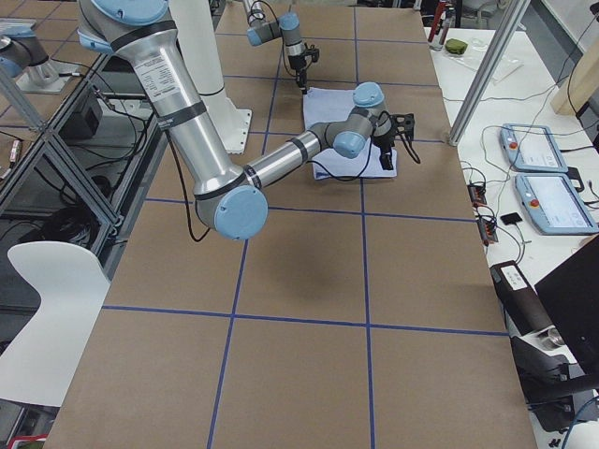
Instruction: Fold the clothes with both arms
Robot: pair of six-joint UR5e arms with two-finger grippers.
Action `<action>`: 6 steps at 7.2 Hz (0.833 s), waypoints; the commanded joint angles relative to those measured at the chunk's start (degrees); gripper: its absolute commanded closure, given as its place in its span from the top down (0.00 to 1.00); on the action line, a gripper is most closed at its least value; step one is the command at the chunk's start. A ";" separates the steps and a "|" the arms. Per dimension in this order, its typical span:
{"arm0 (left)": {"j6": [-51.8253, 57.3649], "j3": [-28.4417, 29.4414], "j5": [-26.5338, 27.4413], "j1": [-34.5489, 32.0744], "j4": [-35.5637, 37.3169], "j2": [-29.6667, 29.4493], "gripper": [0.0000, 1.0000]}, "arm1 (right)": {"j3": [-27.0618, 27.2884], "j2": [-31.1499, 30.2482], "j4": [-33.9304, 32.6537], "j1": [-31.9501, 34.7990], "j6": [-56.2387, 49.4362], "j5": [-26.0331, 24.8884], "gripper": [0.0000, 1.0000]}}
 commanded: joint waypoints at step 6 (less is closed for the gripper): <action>21.38 34.69 -0.05 -23.85 -0.48 -24.82 0.00 | 0.00 0.09 0.00 -0.67 0.05 -0.29 1.00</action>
